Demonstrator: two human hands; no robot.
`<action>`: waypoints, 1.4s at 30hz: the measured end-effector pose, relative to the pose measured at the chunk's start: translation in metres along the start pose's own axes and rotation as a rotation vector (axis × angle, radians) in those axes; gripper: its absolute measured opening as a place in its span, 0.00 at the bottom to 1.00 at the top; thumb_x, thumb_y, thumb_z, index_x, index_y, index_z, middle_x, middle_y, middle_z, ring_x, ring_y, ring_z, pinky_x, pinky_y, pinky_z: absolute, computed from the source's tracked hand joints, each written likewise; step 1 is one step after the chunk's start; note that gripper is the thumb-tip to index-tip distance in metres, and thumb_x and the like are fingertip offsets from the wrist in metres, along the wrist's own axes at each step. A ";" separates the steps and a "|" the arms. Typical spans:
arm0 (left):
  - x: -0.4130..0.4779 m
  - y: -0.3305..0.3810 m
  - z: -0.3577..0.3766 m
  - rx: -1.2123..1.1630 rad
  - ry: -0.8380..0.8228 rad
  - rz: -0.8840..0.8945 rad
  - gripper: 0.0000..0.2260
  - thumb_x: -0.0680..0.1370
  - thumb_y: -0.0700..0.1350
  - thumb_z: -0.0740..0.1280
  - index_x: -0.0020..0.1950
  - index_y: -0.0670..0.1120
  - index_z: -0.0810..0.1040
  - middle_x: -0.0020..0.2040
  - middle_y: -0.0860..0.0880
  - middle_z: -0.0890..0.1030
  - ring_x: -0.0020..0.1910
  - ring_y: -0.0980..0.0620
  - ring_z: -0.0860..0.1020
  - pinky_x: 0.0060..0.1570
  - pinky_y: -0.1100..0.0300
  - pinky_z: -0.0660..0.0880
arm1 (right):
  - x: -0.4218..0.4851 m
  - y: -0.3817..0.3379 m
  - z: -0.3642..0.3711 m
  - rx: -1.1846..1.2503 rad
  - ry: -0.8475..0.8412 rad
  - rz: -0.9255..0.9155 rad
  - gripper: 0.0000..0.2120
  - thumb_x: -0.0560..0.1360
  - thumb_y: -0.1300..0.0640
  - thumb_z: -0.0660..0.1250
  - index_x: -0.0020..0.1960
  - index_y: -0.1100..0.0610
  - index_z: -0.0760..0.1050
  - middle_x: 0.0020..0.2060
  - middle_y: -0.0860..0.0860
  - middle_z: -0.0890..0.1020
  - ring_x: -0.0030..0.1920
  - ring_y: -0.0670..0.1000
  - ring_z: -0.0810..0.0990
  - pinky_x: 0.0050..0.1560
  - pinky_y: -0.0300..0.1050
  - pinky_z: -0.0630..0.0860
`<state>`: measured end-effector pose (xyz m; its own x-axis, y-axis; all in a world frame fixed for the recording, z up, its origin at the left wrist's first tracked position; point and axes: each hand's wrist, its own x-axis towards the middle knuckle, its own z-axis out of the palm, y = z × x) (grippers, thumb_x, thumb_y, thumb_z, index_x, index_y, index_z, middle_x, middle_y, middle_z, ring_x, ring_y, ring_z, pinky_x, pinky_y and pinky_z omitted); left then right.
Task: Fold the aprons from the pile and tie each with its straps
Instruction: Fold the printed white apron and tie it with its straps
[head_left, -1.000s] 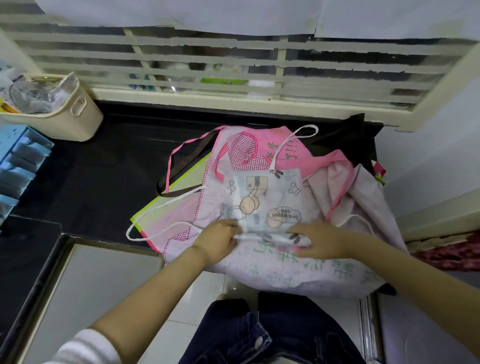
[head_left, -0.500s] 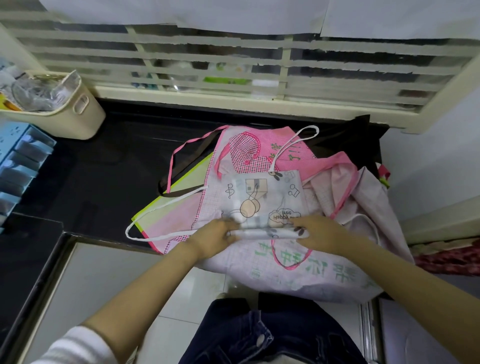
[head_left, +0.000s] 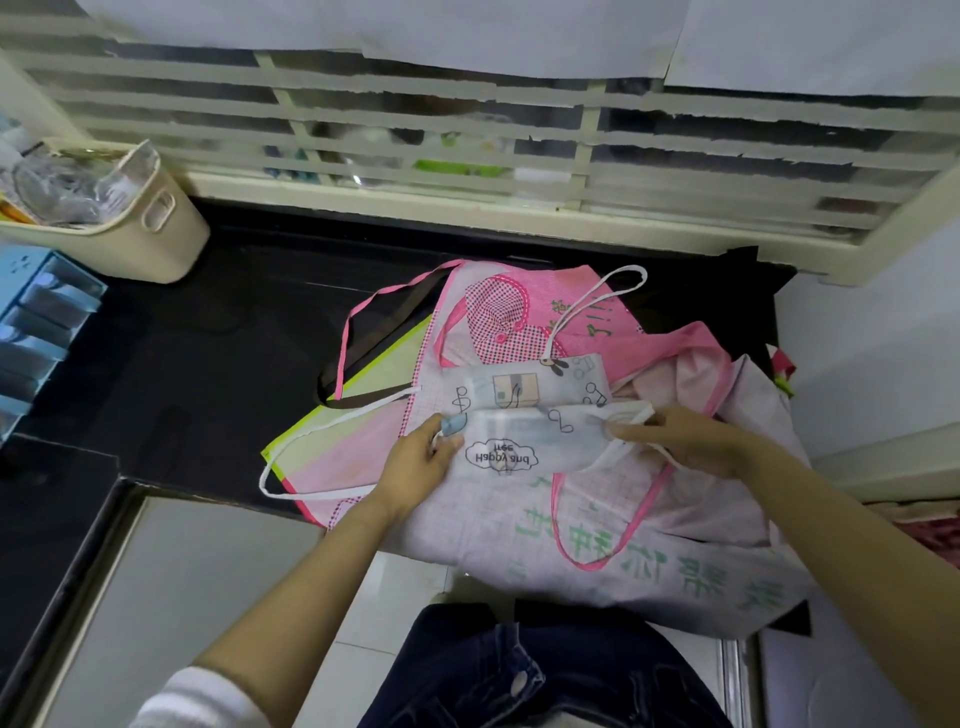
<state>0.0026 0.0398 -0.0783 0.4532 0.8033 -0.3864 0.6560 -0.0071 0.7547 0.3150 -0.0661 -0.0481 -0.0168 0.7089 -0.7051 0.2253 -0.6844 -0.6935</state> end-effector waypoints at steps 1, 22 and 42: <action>0.003 0.000 0.002 -0.035 0.020 -0.019 0.08 0.80 0.47 0.63 0.59 0.51 0.76 0.50 0.54 0.81 0.47 0.56 0.78 0.50 0.63 0.73 | 0.001 0.002 0.002 0.015 0.014 0.013 0.12 0.70 0.45 0.72 0.47 0.53 0.79 0.43 0.46 0.82 0.44 0.46 0.78 0.47 0.41 0.72; 0.023 0.024 0.015 0.201 0.306 0.047 0.12 0.82 0.47 0.57 0.57 0.39 0.69 0.34 0.44 0.76 0.34 0.41 0.73 0.34 0.53 0.64 | 0.057 0.002 0.027 -0.470 0.556 -0.147 0.19 0.81 0.51 0.56 0.60 0.66 0.71 0.52 0.61 0.80 0.53 0.60 0.78 0.49 0.46 0.70; 0.014 0.027 0.021 0.168 0.476 -0.068 0.12 0.74 0.34 0.64 0.56 0.39 0.68 0.50 0.43 0.74 0.48 0.44 0.73 0.44 0.58 0.67 | 0.066 -0.003 0.043 -0.815 0.632 -0.093 0.22 0.81 0.46 0.54 0.57 0.65 0.71 0.44 0.59 0.81 0.43 0.57 0.80 0.39 0.47 0.71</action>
<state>0.0396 0.0384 -0.0743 0.1065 0.9873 -0.1179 0.7803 -0.0095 0.6254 0.2711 -0.0250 -0.0992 0.3936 0.8744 -0.2837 0.8444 -0.4659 -0.2645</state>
